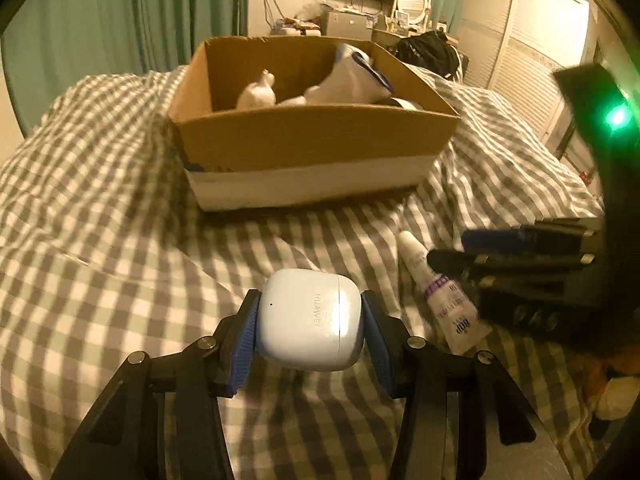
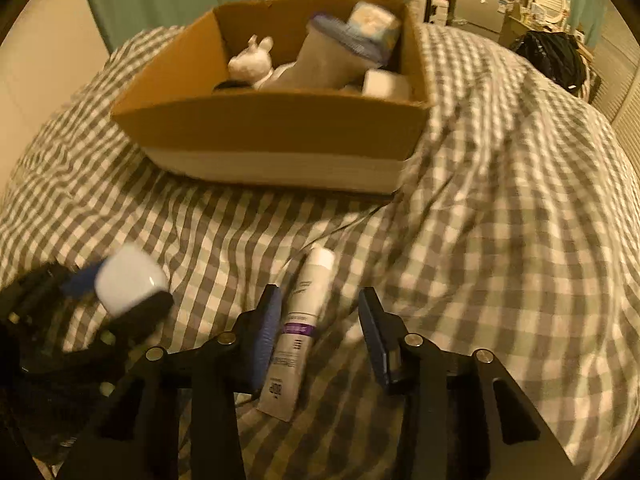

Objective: Organize objects
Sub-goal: 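Grasp the white earbud case with the left tool while the right grasps the white tube, then carry the earbud case and white tube over the box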

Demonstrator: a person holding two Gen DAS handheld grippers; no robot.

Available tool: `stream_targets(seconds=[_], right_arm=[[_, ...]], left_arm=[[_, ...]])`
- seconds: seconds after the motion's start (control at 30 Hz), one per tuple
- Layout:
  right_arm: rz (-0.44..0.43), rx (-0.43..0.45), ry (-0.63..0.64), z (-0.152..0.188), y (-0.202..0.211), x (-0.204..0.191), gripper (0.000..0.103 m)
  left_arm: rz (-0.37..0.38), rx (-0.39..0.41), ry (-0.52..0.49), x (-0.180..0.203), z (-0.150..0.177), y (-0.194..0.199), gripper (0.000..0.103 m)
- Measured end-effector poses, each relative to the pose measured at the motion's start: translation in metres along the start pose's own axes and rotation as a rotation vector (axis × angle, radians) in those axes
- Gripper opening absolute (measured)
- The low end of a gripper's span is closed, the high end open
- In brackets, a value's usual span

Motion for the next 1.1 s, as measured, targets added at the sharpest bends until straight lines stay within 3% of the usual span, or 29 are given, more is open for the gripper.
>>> stream_targets(seconds=[0.2, 0.37, 0.63, 1.1], right_arm=[[0.008, -0.103, 0.035, 0.004, -0.031, -0.013, 0.035], [0.026, -0.137, 0.035, 0.005, -0.042, -0.013, 0.027], [0.019, -0.078, 0.055, 0.009, -0.02, -0.023, 0.019], [-0.056, 0.067, 0.023, 0.03, 0.051, -0.047, 0.019]], left_arm=[[-0.001, -0.014, 0.034, -0.013, 0.001, -0.005, 0.05], [0.006, -0.012, 0.051, -0.016, 0.001, -0.008, 0.05], [-0.015, 0.002, 0.058, -0.019, 0.002, 0.003, 0.05], [-0.005, 0.047, 0.056, -0.005, 0.009, 0.05, 0.05]])
Point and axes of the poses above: each gripper's, at about its wrist camera, not at the fingertips, and y roughly against the way its jaws point, x to its right, z to its underside, the point moved 8 cm from there along -y, roughly the way its jaws point
